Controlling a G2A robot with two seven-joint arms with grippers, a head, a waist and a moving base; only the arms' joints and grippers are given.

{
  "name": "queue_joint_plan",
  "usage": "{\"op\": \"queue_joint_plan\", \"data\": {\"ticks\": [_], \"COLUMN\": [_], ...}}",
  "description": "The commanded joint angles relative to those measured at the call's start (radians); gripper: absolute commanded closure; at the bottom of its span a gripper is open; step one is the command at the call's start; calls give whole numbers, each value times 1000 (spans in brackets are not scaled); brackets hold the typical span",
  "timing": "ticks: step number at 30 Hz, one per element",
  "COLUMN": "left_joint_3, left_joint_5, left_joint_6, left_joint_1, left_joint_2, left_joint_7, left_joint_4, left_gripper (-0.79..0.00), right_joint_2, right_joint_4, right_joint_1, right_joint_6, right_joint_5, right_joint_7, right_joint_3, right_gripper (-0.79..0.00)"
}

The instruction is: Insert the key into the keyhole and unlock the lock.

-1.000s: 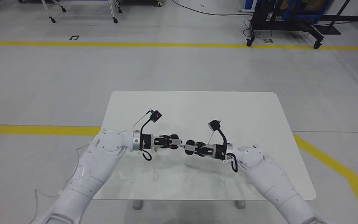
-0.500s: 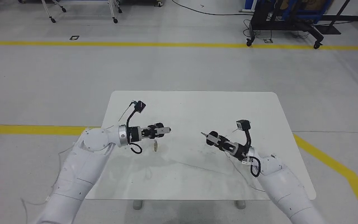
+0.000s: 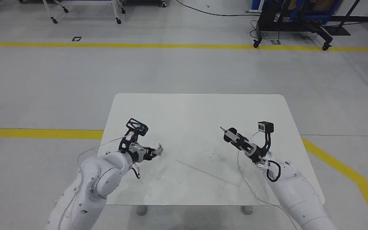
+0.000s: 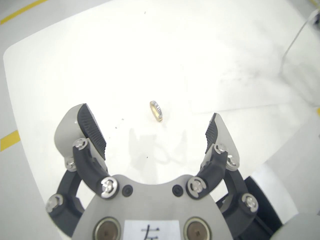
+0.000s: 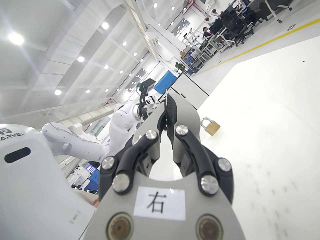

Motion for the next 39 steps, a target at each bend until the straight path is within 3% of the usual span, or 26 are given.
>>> {"op": "queue_joint_plan", "data": {"ticks": [1, 9, 11, 13, 18, 21, 34, 35, 36, 39], "left_joint_3": [30, 129, 158, 181, 200, 198, 218, 224, 229, 242], "left_joint_5": [30, 58, 67, 74, 90, 91, 72, 71, 71, 81], "left_joint_6": [22, 64, 69, 76, 89, 94, 96, 100, 102, 112], "left_joint_1": [-8, -96, -117, -131, -153, -153, -178, -182, -186, -194], "left_joint_2": [-4, -28, -36, -42, -51, -53, -70, -73, -75, -80], "left_joint_7": [-8, -14, -14, -13, -4, 5, 46, 47, 45, 31], "left_joint_4": [20, 151, 179, 197, 231, 233, 272, 275, 278, 288], "left_gripper": [-785, -776, -646, -616, -406, -320, -249, -194, 0, 0], "right_joint_2": [0, 0, 0, 0, 0, 0, 0, 0, 0, 0], "right_joint_4": [0, 0, 0, 0, 0, 0, 0, 0, 0, 0], "right_joint_1": [0, 0, 0, 0, 0, 0, 0, 0, 0, 0], "right_joint_6": [0, 0, 0, 0, 0, 0, 0, 0, 0, 0], "right_joint_5": [0, 0, 0, 0, 0, 0, 0, 0, 0, 0], "right_joint_7": [0, 0, 0, 0, 0, 0, 0, 0, 0, 0], "right_joint_3": [0, 0, 0, 0, 0, 0, 0, 0, 0, 0], "right_gripper": [0, 0, 0, 0, 0, 0, 0, 0, 0, 0]}}
